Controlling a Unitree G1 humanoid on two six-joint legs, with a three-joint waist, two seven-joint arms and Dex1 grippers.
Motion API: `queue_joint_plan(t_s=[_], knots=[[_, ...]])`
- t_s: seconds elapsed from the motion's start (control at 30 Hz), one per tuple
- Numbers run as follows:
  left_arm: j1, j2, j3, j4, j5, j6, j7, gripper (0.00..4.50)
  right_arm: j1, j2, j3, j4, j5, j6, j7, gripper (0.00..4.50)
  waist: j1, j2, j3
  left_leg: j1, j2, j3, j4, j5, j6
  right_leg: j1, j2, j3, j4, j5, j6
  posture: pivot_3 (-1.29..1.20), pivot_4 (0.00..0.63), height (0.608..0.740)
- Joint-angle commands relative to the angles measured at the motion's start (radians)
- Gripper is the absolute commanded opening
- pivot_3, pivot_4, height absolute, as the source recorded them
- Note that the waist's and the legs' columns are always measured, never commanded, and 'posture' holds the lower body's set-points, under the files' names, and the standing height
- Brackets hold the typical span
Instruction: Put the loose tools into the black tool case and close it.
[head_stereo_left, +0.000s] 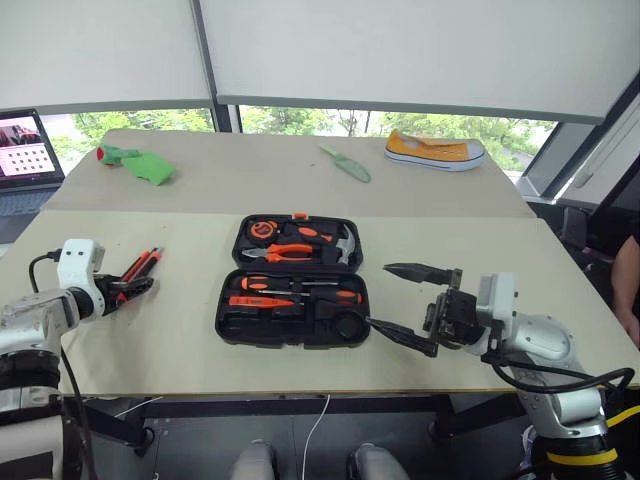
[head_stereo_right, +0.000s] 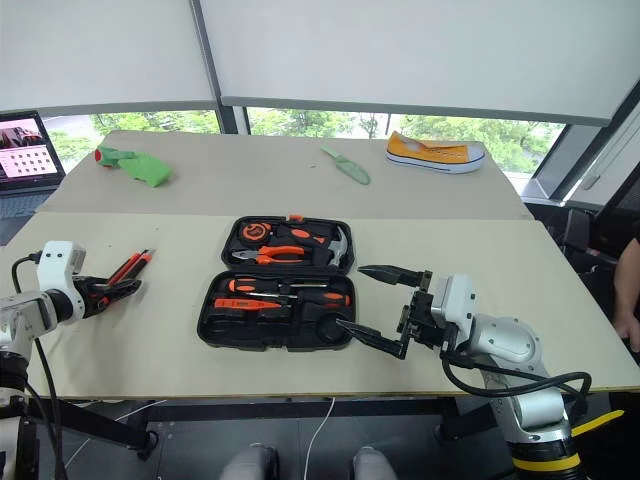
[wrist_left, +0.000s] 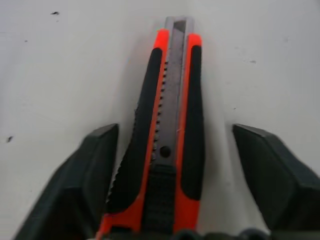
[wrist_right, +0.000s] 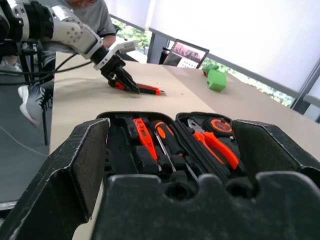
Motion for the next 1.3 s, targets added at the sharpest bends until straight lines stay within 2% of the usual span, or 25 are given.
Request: queue_joint_plan(t_s=[0.03, 0.07, 0.1, 0.2, 0.27, 0.33, 0.37, 0.47, 0.57, 0.6, 0.7, 0.97, 1.1, 1.3], knots=[[0.014, 0.019, 0.018, 0.000, -0.010, -0.148, -0.123, 2.23, -0.006, -0.053, -0.054, -0.030, 0.045, 0.023, 0.034, 4.50, 0.001, 0.000, 0.000, 0.000, 0.000, 0.000, 0.000, 0.000, 0.000, 0.000, 0.000, 0.000, 0.000, 0.000, 0.000, 0.00, 0.150, 0.740], [0.014, 0.014, 0.033, -0.018, -0.035, -0.203, -0.184, 1.86, -0.005, -0.067, -0.062, -0.026, 0.051, 0.025, 0.042, 4.50, 0.002, 0.000, 0.000, 0.000, 0.000, 0.000, 0.000, 0.000, 0.000, 0.000, 0.000, 0.000, 0.000, 0.000, 0.000, 0.00, 0.150, 0.740], [0.012, 0.008, 0.045, -0.037, -0.055, -0.261, -0.239, 1.73, -0.004, -0.077, -0.069, -0.023, 0.054, 0.026, 0.049, 4.50, 0.003, 0.000, 0.000, 0.000, 0.000, 0.000, 0.000, 0.000, 0.000, 0.000, 0.000, 0.000, 0.000, 0.000, 0.000, 0.00, 0.150, 0.740], [0.018, -0.011, 0.042, -0.154, -0.128, -0.375, -0.435, 1.73, 0.003, -0.099, -0.092, -0.014, 0.068, 0.023, 0.065, 4.50, 0.015, -0.002, 0.001, -0.001, 0.000, 0.000, 0.000, 0.000, 0.000, 0.000, 0.000, -0.001, -0.001, 0.000, -0.001, 0.00, 0.150, 0.740], [0.047, -0.014, 0.008, -0.286, -0.208, -0.345, -0.602, 1.73, 0.010, -0.113, -0.104, -0.014, 0.087, 0.033, 0.081, 4.50, 0.016, -0.002, 0.001, -0.001, 0.000, 0.000, 0.000, 0.000, 0.000, 0.000, -0.001, -0.001, -0.001, 0.000, -0.001, 0.00, 0.150, 0.740], [0.061, -0.011, -0.028, -0.391, -0.247, -0.279, -0.664, 1.73, 0.021, -0.133, -0.105, -0.015, 0.081, 0.032, 0.102, 4.50, 0.015, -0.001, 0.001, -0.002, 0.000, 0.000, 0.000, 0.000, 0.000, 0.000, -0.001, 0.000, -0.002, 0.000, 0.000, 0.00, 0.150, 0.740], [0.065, -0.011, -0.038, -0.423, -0.254, -0.260, -0.669, 1.73, 0.025, -0.140, -0.106, -0.013, 0.076, 0.027, 0.109, 4.50, 0.014, -0.001, 0.001, -0.002, 0.000, 0.000, 0.000, 0.000, 0.000, 0.001, -0.001, 0.000, -0.002, 0.000, 0.000, 0.00, 0.150, 0.740], [0.092, 0.023, -0.169, -0.587, -0.202, -0.273, -0.764, 1.73, 0.060, -0.176, -0.113, -0.003, 0.053, 0.014, 0.144, 4.50, 0.012, -0.001, 0.001, -0.001, 0.000, 0.000, 0.000, 0.000, 0.000, 0.000, 0.000, 0.001, -0.001, 0.000, 0.000, 0.00, 0.150, 0.740], [0.004, -0.026, -0.332, -0.610, -0.069, -0.387, -0.796, 1.73, 0.073, -0.205, -0.130, 0.025, 0.053, 0.028, 0.156, 4.50, 0.012, 0.000, 0.001, -0.001, 0.000, 0.000, 0.000, 0.000, 0.000, 0.000, 0.000, 0.002, -0.001, 0.000, 0.000, 0.00, 0.150, 0.740], [-0.036, -0.052, -0.377, -0.602, -0.013, -0.404, -0.761, 1.73, 0.076, -0.210, -0.132, 0.030, 0.052, 0.030, 0.159, 4.50, 0.014, 0.000, 0.001, -0.001, 0.000, 0.000, 0.001, 0.000, 0.000, 0.000, 0.001, 0.002, 0.000, 0.000, 0.001, 0.00, 0.150, 0.740], [-0.092, -0.097, -0.442, -0.562, 0.088, -0.448, -0.699, 1.73, 0.079, -0.217, -0.131, 0.031, 0.050, 0.029, 0.161, 4.50, 0.017, -0.001, 0.001, -0.001, -0.001, 0.000, 0.004, 0.001, 0.001, 0.001, 0.001, 0.003, -0.001, -0.002, 0.007, 0.00, 0.150, 0.740], [-0.082, -0.145, -0.511, -0.458, 0.177, -0.588, -0.698, 1.73, 0.101, -0.198, -0.129, 0.018, 0.020, 0.000, 0.141, 4.50, 0.007, 0.000, 0.001, -0.001, -0.002, 0.000, 0.003, 0.000, 0.002, 0.000, 0.003, 0.008, -0.001, -0.001, 0.007, 0.00, 0.150, 0.740], [-0.090, -0.137, -0.518, -0.451, 0.170, -0.603, -0.734, 1.73, 0.108, -0.191, -0.129, 0.016, 0.014, -0.004, 0.134, 4.50, 0.011, 0.000, 0.001, -0.001, -0.002, 0.000, 0.004, 0.000, 0.002, 0.000, 0.003, 0.009, -0.001, -0.002, 0.007, 0.00, 0.150, 0.740], [-0.086, -0.136, -0.514, -0.444, 0.196, -0.570, -0.703, 1.73, 0.115, -0.179, -0.129, 0.020, 0.002, -0.014, 0.128, 4.50, 0.012, 0.000, 0.001, -0.001, -0.002, 0.001, 0.004, 0.000, 0.002, 0.001, 0.003, 0.010, -0.001, -0.002, 0.008, 0.00, 0.150, 0.740]])
